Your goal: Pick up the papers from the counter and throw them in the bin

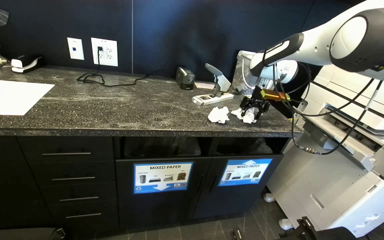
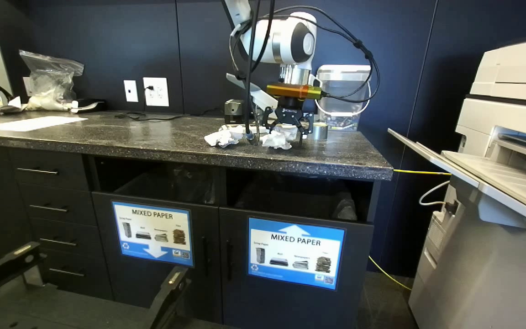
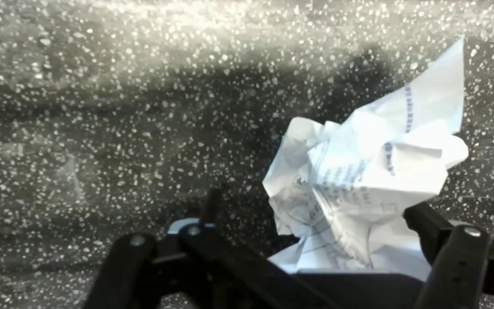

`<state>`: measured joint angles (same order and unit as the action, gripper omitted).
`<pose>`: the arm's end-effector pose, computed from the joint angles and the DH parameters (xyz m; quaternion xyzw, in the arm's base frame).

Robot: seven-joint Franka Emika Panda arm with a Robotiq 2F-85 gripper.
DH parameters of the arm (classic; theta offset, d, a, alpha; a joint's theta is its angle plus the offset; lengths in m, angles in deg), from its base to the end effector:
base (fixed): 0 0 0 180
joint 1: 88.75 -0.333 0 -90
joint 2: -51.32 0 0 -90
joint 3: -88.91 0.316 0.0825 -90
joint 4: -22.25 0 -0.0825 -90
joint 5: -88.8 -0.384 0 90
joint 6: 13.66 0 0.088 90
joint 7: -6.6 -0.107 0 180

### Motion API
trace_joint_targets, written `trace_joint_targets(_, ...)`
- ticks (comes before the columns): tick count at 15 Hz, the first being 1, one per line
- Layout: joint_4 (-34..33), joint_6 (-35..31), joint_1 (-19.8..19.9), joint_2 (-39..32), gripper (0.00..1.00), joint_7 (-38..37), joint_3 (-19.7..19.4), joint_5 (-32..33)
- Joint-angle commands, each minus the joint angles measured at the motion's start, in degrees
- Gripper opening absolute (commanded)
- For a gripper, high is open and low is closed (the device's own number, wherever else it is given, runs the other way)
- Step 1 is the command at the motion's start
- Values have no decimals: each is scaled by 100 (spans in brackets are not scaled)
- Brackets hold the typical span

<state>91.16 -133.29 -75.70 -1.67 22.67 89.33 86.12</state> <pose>0.7372 -0.1644 0.2141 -0.9994 -0.0166 0.0135 0.0272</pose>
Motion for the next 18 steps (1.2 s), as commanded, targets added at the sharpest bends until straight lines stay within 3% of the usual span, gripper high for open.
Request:
trace_joint_targets(1,-327,128,46,-192,100,92,73,-100)
trace_joint_targets(2,-343,132,53,-202,75,102,81,-106)
trace_joint_targets(3,-346,129,51,-206,73,100,81,-104)
trace_joint_targets(10,-395,111,43,-234,21,100,89,-86)
trace_joint_targets(15,-328,111,28,-184,13,57,64,-68)
trace_joint_targets(18,-166,189,3,-66,19,20,36,-36)
